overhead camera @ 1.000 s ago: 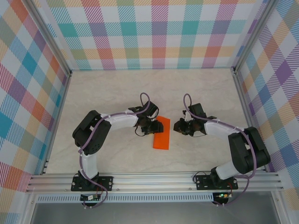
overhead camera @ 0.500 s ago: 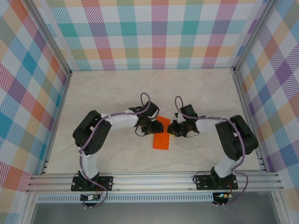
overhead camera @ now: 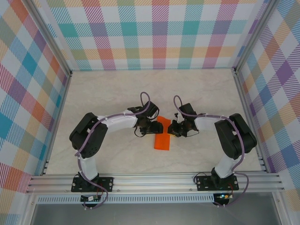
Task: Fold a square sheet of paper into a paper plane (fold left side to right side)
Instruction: First fold the square sheet of paper in half at the center of the table.
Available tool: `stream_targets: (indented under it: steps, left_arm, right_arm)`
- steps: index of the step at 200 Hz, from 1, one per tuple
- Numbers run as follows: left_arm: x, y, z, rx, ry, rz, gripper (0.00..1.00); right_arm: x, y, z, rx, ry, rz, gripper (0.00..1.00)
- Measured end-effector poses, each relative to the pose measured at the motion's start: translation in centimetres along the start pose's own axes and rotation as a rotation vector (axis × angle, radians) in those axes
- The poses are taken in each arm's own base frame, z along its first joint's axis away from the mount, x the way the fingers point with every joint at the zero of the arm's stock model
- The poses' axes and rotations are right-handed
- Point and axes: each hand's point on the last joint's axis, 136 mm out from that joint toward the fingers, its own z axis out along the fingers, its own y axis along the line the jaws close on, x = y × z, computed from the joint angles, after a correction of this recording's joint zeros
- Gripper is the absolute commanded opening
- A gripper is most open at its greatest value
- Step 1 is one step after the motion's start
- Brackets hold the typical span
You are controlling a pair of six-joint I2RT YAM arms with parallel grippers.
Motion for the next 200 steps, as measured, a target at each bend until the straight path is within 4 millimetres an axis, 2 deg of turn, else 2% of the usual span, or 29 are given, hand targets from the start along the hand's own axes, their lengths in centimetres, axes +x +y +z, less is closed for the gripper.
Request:
stream_targets:
  steps: [15,30,43,58,83,112,129,172,200]
  left_arm:
    - [-0.5,-0.8,-1.9,0.024,-0.04,0.011,0.66]
    - [-1.1,-2.0,-3.8,0.069,-0.079,0.029,0.6]
    - [-1.3,-3.3,-4.9,0.129,-0.099,0.047,0.51]
    - [-1.3,-4.5,-5.2,0.194,-0.095,0.056,0.41]
    - [-0.9,-5.6,-3.9,0.265,-0.049,0.057,0.33]
    - [-0.1,-5.2,-1.3,0.278,0.012,0.046,0.29]
    - [0.3,-4.6,-0.1,0.264,0.034,0.038,0.28]
    - [0.9,-3.1,1.2,0.205,0.058,0.024,0.25]
    - [1.7,-1.1,2.6,0.15,0.083,0.008,0.23]
  right_arm:
    - [0.0,0.0,0.0,0.0,0.005,0.002,0.12]
    - [0.1,0.0,0.1,0.0,0.009,0.004,0.12]
    - [0.0,0.0,0.1,0.002,0.012,0.006,0.12]
    - [0.1,0.0,0.1,0.004,0.014,0.007,0.12]
    - [0.1,0.0,0.1,0.005,0.015,0.005,0.12]
    - [0.1,0.0,0.1,0.008,0.019,0.007,0.12]
    - [0.1,0.0,0.1,0.012,0.022,0.006,0.12]
    - [0.0,0.0,0.1,0.023,0.026,-0.006,0.12]
    - [0.1,-0.1,0.1,0.028,0.033,-0.008,0.12]
